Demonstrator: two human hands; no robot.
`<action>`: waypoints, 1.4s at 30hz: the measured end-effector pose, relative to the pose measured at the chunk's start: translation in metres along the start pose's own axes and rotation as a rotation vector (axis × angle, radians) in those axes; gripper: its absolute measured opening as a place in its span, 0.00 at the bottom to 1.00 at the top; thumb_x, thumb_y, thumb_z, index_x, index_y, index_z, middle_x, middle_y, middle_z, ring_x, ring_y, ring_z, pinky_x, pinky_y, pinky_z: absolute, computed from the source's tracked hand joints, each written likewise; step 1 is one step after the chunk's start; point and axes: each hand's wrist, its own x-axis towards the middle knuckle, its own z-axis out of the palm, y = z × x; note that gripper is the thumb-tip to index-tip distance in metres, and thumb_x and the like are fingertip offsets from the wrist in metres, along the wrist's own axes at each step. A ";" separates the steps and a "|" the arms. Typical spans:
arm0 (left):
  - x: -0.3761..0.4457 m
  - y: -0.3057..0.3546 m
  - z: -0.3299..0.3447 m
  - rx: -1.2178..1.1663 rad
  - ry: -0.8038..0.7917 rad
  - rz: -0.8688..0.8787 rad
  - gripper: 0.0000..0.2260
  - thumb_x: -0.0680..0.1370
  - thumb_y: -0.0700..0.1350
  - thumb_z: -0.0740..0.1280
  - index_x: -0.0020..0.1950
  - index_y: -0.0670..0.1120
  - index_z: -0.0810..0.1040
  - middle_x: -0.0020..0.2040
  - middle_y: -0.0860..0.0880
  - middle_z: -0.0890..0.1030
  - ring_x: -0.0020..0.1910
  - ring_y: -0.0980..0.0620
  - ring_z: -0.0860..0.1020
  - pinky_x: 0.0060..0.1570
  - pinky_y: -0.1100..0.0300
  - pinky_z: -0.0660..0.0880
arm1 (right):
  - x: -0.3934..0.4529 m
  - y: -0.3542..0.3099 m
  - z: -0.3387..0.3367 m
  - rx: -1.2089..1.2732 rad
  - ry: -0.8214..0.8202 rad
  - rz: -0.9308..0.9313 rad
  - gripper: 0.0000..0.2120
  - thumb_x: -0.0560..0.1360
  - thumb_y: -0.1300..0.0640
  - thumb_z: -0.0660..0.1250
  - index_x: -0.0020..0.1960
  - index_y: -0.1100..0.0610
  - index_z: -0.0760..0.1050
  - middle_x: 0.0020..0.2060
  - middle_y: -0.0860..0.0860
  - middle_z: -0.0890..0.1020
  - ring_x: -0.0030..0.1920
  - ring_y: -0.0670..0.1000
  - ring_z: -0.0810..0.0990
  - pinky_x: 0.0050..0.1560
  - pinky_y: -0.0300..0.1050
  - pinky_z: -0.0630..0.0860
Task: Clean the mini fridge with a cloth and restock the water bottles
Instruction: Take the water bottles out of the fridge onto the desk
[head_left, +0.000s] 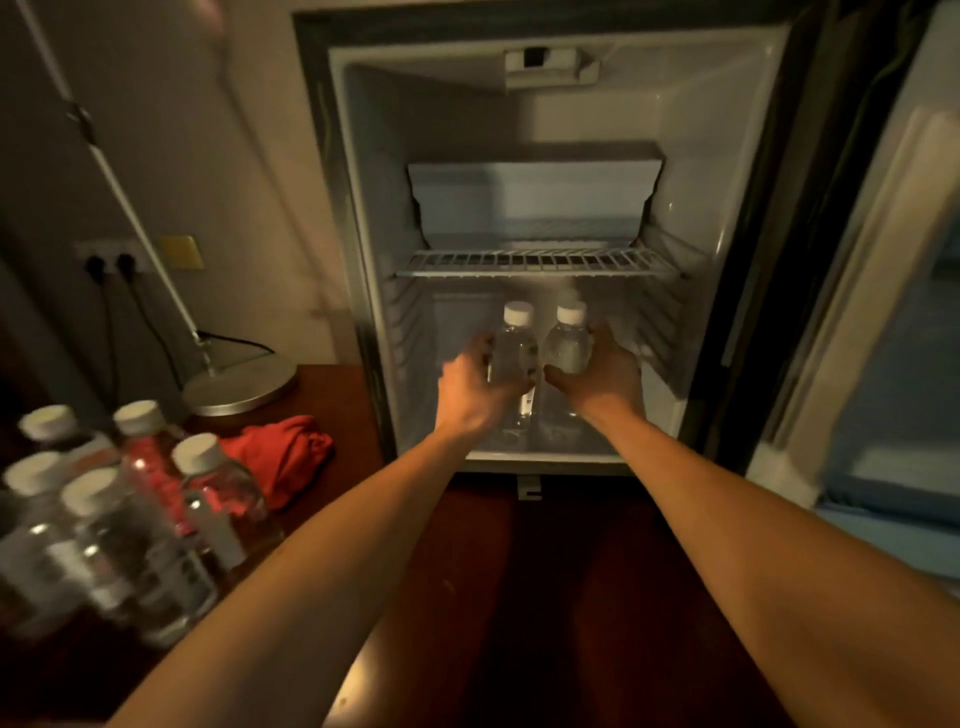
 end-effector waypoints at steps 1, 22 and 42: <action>-0.008 0.002 -0.009 0.013 0.018 0.012 0.28 0.63 0.56 0.79 0.61 0.54 0.74 0.53 0.52 0.83 0.51 0.52 0.81 0.51 0.47 0.80 | -0.009 -0.005 -0.001 0.031 0.000 -0.016 0.30 0.68 0.52 0.78 0.64 0.56 0.70 0.57 0.55 0.81 0.56 0.56 0.80 0.44 0.37 0.67; -0.181 -0.034 -0.186 0.285 0.218 0.069 0.29 0.62 0.60 0.79 0.59 0.52 0.76 0.47 0.54 0.83 0.42 0.58 0.82 0.42 0.52 0.82 | -0.163 -0.085 0.046 0.112 -0.222 -0.350 0.25 0.67 0.46 0.77 0.56 0.54 0.70 0.49 0.51 0.81 0.50 0.52 0.79 0.45 0.46 0.76; -0.228 -0.075 -0.230 0.481 0.309 -0.012 0.37 0.64 0.55 0.80 0.69 0.49 0.73 0.55 0.50 0.76 0.51 0.52 0.76 0.50 0.52 0.79 | -0.229 -0.113 0.103 0.297 -0.435 -0.399 0.33 0.66 0.40 0.75 0.66 0.46 0.65 0.58 0.49 0.77 0.56 0.49 0.76 0.52 0.45 0.72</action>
